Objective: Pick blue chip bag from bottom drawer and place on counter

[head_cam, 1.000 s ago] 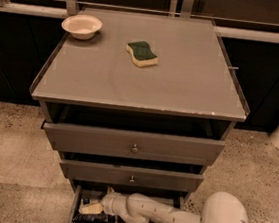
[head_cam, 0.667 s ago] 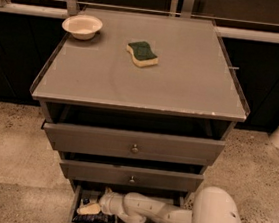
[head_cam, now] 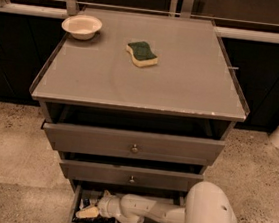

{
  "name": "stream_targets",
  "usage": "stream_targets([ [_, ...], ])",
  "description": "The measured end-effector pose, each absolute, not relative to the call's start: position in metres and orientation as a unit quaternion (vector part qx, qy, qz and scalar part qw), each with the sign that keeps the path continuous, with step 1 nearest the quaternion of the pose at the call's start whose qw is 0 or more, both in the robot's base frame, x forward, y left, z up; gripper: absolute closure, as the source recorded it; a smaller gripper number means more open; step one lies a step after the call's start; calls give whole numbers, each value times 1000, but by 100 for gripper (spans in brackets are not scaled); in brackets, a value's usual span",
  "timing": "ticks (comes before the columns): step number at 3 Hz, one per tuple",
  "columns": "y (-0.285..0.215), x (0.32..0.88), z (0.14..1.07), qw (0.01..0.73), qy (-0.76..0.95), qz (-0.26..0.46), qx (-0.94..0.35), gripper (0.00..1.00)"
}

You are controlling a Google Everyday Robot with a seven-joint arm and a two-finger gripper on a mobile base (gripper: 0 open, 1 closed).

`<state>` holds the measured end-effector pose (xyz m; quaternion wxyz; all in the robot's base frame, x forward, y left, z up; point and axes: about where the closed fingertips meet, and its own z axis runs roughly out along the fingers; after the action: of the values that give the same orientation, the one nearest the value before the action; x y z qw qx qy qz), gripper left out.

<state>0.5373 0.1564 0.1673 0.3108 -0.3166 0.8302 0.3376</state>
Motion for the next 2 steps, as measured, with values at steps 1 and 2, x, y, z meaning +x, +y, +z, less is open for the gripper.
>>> stream_targets([
  [1, 163, 530, 160, 298, 833, 325, -335, 0],
  [2, 163, 530, 160, 298, 833, 325, -335, 0],
])
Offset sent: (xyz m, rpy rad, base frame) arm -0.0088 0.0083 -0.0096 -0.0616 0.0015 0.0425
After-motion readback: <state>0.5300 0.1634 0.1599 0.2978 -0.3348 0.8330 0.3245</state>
